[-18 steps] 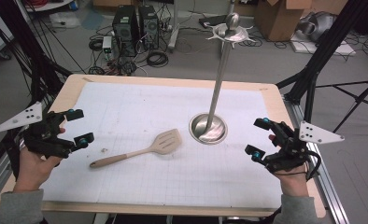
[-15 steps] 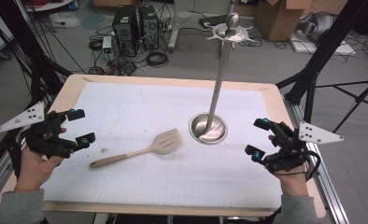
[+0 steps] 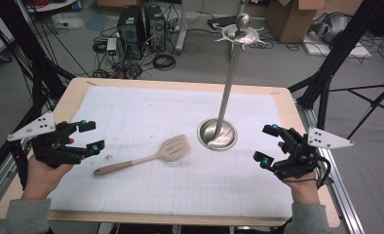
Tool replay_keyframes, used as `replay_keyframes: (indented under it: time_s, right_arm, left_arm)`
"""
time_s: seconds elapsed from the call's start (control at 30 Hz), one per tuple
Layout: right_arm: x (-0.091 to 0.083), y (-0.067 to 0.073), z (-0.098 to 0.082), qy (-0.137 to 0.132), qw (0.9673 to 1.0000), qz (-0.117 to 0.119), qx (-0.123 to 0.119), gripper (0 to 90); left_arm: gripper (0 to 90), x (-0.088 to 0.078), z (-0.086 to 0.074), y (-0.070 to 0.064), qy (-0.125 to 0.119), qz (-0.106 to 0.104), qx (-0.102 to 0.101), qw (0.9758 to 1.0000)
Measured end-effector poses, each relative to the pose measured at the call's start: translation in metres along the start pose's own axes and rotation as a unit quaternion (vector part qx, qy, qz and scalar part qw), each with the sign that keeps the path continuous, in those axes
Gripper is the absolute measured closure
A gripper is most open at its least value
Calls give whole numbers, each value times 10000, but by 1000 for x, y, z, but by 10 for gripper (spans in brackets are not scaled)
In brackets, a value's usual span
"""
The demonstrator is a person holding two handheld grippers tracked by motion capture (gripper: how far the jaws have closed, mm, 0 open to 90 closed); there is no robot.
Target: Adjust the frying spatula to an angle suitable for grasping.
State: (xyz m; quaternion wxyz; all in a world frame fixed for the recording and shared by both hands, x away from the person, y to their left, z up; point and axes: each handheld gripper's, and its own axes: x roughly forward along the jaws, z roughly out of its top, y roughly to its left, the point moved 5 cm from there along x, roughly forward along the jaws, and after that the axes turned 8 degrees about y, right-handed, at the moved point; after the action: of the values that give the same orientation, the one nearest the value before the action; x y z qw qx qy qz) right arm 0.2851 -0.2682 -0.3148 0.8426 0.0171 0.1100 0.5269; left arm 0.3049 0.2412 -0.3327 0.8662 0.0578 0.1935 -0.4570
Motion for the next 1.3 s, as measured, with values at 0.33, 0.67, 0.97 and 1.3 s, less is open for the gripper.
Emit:
replay_keyframes:
  time_s: [0.33,0.67,0.97,1.3]
  right_arm:
    - [1,-1,0,4,10000,14,14,25]
    - [4,-3,-4,60,10000,23,23,25]
    - [4,-3,-5,81,10000,19,50,25]
    - [9,-4,-6,126,9999,59,47,25]
  left_arm:
    - [597,3,-10,3,194,361,5,9992]
    - [845,-1,-23,11,167,410,-74,9990]
    - [896,0,-34,10,225,372,-21,9991]
    - [896,1,-53,10,218,490,0,9986]
